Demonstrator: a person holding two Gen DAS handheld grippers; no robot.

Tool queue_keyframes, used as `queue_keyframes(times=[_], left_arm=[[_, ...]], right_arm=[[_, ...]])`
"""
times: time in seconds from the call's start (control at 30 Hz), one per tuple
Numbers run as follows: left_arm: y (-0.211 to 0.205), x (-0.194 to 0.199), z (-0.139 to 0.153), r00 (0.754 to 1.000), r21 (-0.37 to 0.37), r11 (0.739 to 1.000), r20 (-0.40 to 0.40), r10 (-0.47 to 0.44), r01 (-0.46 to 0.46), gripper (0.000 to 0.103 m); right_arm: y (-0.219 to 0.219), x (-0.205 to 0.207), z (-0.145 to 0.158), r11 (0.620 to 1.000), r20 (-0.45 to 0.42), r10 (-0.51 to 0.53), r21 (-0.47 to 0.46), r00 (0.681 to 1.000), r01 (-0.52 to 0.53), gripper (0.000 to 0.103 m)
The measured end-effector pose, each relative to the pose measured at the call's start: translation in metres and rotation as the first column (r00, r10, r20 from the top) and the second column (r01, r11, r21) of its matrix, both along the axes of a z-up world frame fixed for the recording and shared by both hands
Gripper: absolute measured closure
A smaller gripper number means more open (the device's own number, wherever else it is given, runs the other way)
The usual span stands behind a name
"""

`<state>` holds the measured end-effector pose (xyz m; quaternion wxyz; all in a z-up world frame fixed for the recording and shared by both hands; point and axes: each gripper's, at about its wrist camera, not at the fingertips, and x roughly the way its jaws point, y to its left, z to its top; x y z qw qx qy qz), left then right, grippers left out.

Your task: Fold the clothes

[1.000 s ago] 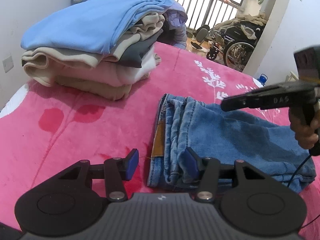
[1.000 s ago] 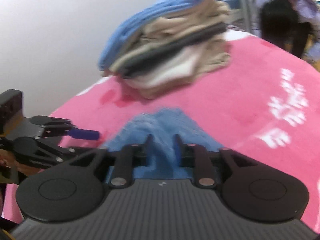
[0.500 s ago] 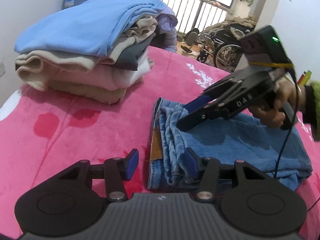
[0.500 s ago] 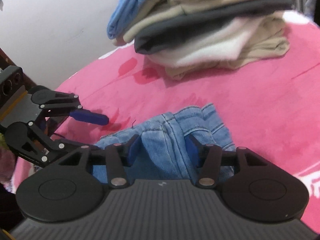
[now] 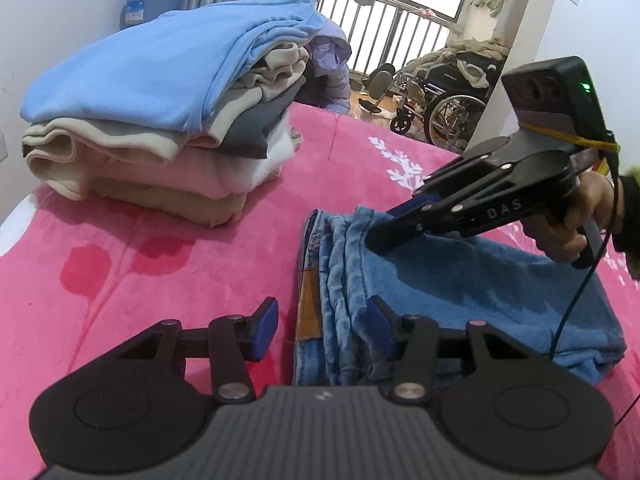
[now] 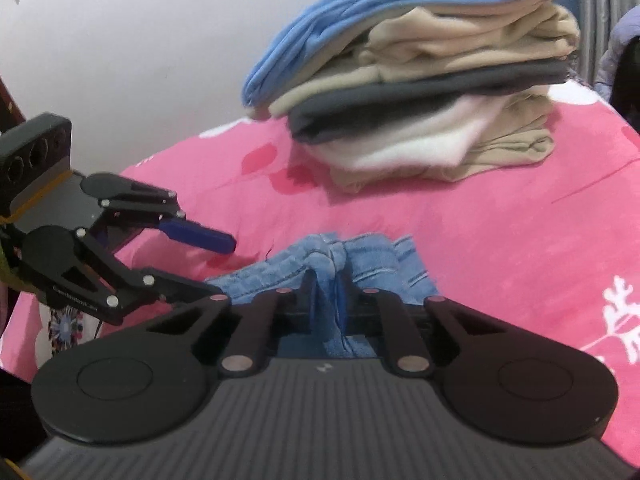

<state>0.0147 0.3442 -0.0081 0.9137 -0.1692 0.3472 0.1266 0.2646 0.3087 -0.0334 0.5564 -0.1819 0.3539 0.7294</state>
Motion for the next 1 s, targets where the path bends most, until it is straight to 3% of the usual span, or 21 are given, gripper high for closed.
queue_keyframes(times=[0.23,0.3,0.4,0.5,0.63,0.77,1.0], left_arm=[[-0.001,0.005,-0.002,1.000,0.012,1.000,-0.023,-0.012,0.012,0.055],[0.000,0.004,-0.001,1.000,0.005,1.000,-0.024,-0.011,0.011,0.055],[0.003,0.002,-0.001,1.000,-0.011,1.000,-0.022,-0.013,0.013,0.054],[0.003,0.001,-0.002,1.000,-0.015,1.000,-0.021,-0.015,0.014,0.054],[0.004,0.001,-0.003,1.000,-0.016,1.000,-0.020,-0.016,0.016,0.054],[0.004,0.001,-0.003,1.000,-0.016,1.000,-0.020,-0.021,0.021,0.054],[0.004,0.000,-0.003,1.000,-0.018,1.000,-0.019,-0.022,0.022,0.054]], right_arm=[[0.007,-0.006,-0.009,1.000,0.013,-0.007,-0.026,1.000,0.008,0.095],[0.005,-0.001,-0.010,1.000,-0.035,-0.016,-0.027,0.999,0.015,0.094],[0.005,0.012,-0.013,0.998,-0.118,-0.041,-0.048,0.992,0.036,0.086],[0.002,0.023,-0.009,0.997,-0.128,-0.063,-0.051,0.990,0.056,0.074],[-0.003,0.043,-0.007,0.992,-0.169,-0.129,-0.038,0.977,0.124,0.072],[0.005,0.045,-0.017,0.986,-0.074,-0.131,-0.110,0.989,0.122,0.072],[0.010,0.031,-0.016,0.987,0.004,-0.002,-0.159,1.000,0.003,0.071]])
